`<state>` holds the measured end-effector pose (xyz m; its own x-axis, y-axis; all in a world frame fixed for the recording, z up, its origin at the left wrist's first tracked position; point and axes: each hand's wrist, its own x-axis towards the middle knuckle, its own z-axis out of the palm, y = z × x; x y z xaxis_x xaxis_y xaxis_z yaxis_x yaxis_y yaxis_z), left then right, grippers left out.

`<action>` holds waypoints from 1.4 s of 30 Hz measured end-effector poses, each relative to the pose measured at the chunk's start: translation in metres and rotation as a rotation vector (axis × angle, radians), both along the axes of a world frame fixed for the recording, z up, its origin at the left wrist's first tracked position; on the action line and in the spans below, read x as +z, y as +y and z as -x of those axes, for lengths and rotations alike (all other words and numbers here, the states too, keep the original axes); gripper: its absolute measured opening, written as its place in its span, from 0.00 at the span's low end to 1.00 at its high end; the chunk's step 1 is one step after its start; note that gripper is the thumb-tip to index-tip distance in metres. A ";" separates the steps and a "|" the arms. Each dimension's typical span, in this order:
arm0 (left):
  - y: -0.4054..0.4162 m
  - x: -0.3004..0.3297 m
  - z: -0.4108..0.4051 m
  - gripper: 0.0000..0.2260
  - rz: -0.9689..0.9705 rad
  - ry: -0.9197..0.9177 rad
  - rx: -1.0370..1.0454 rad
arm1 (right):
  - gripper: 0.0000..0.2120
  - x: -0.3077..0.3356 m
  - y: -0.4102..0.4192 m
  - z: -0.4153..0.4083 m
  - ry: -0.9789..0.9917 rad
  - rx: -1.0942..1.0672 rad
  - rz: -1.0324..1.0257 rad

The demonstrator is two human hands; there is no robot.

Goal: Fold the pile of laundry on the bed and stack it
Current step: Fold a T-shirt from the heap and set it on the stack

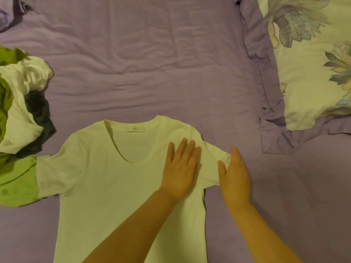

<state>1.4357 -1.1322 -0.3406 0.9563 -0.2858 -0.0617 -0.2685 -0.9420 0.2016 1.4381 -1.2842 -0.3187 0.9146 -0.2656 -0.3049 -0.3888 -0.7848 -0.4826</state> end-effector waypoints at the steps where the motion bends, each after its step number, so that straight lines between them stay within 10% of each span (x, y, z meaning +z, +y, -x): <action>1: 0.002 -0.003 0.002 0.25 -0.035 0.082 0.009 | 0.21 -0.001 0.000 0.002 -0.034 -0.031 0.007; 12: 0.004 -0.011 -0.034 0.43 -0.241 0.294 -0.012 | 0.24 0.003 0.002 0.009 -0.085 0.106 0.131; 20: 0.027 -0.003 0.014 0.38 -0.144 0.218 -0.068 | 0.29 0.017 0.009 0.002 -0.051 0.101 -0.098; 29: 0.073 0.036 0.032 0.32 0.137 0.131 0.350 | 0.29 0.038 0.072 -0.002 -0.020 0.194 -0.353; 42: 0.134 0.007 0.092 0.27 -0.146 0.286 0.202 | 0.31 -0.014 0.089 0.043 0.110 0.727 0.507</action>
